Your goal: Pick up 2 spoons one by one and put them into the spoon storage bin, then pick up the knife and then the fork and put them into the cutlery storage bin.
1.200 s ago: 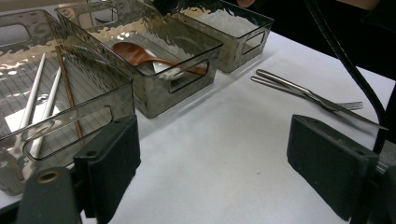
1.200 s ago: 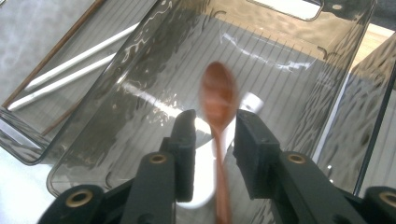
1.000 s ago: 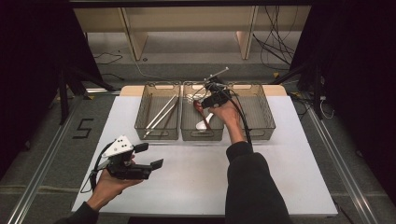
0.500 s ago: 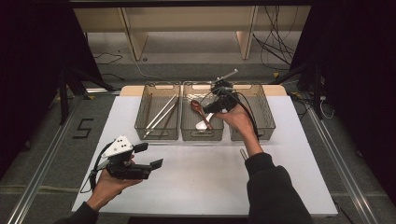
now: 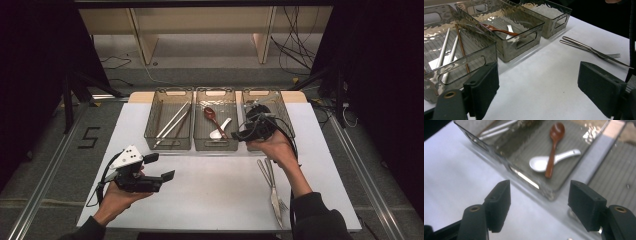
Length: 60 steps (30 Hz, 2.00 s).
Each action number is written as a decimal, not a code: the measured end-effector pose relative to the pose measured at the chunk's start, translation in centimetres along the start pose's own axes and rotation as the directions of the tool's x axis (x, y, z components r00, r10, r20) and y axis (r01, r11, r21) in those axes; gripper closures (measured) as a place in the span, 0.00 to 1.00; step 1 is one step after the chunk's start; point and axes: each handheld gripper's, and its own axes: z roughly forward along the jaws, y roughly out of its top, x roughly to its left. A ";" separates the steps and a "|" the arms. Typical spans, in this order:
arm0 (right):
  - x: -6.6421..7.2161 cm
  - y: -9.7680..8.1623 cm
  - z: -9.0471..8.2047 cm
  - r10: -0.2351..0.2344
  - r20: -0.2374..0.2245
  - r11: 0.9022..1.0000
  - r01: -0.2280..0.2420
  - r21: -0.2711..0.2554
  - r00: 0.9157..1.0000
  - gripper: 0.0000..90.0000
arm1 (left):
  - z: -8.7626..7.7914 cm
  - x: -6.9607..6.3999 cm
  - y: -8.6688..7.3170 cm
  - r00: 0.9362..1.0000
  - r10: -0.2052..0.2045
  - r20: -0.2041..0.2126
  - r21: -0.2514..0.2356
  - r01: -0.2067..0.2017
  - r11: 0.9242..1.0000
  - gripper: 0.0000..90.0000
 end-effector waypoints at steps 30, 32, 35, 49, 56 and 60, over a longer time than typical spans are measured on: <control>-2.1 -8.8 -2.2 0.110 0.029 0.993 -0.111 0.043 0.994 0.34 | 0.0 0.1 0.0 1.000 -0.001 0.001 -0.003 0.001 1.000 0.18; -2.1 -9.1 -2.1 0.113 0.033 0.992 -0.115 0.053 0.993 0.34 | 0.0 0.1 0.0 1.000 0.000 0.000 -0.002 0.000 1.000 0.18; -2.2 -9.5 -2.0 0.119 0.034 0.991 -0.121 0.064 0.992 0.33 | 0.0 0.1 0.0 1.000 0.000 -0.001 -0.002 0.000 1.000 0.18; -2.5 -11.1 -1.8 0.149 0.035 0.982 -0.152 0.110 0.988 0.31 | 0.0 0.0 0.1 1.000 0.004 0.001 0.000 -0.004 1.000 0.18; -2.5 -11.7 -1.8 0.149 0.043 0.978 -0.153 0.144 0.988 0.35 | 0.2 0.0 0.1 1.000 0.003 0.002 -0.001 -0.003 1.000 0.18; -2.7 -11.9 -1.5 0.142 0.049 0.974 -0.149 0.171 0.989 0.38 | 0.2 0.1 0.1 1.000 0.005 0.001 0.001 -0.005 1.000 0.18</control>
